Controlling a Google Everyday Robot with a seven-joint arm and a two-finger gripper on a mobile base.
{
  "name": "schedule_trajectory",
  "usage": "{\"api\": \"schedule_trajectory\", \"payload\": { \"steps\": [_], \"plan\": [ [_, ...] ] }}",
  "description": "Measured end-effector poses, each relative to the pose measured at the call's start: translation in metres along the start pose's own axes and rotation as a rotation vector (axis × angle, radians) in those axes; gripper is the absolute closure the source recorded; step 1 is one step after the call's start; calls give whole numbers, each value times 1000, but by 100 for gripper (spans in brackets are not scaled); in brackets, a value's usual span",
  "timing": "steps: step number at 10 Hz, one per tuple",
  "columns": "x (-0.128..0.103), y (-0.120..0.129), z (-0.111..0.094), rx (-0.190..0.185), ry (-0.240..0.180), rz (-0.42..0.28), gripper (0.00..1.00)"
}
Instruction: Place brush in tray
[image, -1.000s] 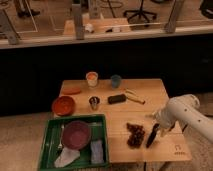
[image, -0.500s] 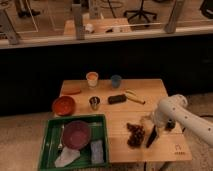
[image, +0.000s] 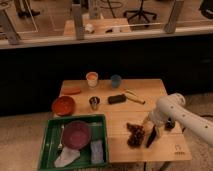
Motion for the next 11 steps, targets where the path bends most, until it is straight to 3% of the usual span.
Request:
{"api": "schedule_trajectory", "payload": {
  "steps": [3, 6, 9, 11],
  "plan": [
    [1, 4, -6, -3, -1, 4, 98],
    [-1, -4, -6, 9, 6, -2, 100],
    [-14, -29, -15, 101, 72, -41, 100],
    [-27, -28, -52, 153, 113, -72, 100]
  ]
}}
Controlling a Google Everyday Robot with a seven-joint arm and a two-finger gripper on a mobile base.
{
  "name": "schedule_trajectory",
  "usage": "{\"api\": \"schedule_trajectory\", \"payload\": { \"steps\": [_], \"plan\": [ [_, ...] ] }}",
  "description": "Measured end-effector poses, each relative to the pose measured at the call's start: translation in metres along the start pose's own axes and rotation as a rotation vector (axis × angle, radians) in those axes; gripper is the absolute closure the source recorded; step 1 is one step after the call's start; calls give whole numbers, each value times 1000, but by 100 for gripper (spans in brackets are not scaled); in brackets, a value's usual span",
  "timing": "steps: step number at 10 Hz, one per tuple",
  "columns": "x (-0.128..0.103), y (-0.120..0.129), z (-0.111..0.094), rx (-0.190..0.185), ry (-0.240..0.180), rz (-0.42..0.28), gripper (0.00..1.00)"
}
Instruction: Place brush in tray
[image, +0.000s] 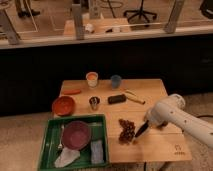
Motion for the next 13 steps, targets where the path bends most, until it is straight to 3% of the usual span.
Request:
{"api": "schedule_trajectory", "payload": {
  "steps": [3, 6, 8, 13],
  "plan": [
    [-20, -12, -61, 69, 33, -74, 100],
    [-72, -13, -126, 165, 43, -214, 100],
    [-95, -10, -144, 193, 38, -279, 100],
    [-99, -12, -147, 197, 44, -297, 100]
  ]
}}
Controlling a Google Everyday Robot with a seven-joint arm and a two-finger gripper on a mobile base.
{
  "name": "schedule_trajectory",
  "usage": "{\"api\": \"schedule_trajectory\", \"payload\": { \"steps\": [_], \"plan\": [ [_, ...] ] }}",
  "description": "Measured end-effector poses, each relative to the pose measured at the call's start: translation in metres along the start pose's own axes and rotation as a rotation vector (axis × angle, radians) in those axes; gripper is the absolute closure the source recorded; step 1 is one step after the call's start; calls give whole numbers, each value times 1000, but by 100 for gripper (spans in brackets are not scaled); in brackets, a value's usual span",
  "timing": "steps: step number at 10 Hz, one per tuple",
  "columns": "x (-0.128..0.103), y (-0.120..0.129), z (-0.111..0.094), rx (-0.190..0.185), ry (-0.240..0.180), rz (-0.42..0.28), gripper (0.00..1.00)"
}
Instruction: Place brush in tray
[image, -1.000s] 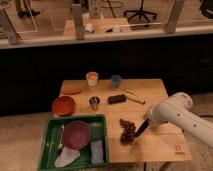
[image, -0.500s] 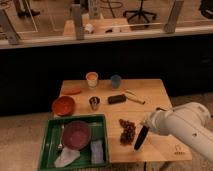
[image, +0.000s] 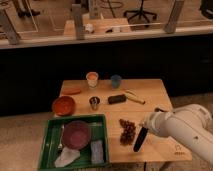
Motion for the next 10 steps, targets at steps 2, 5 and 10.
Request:
{"api": "schedule_trajectory", "payload": {
  "steps": [2, 5, 10],
  "plan": [
    [-14, -23, -13, 18, 34, -95, 100],
    [-50, -80, -28, 24, 102, -266, 100],
    [-105, -138, -38, 28, 171, -467, 100]
  ]
}}
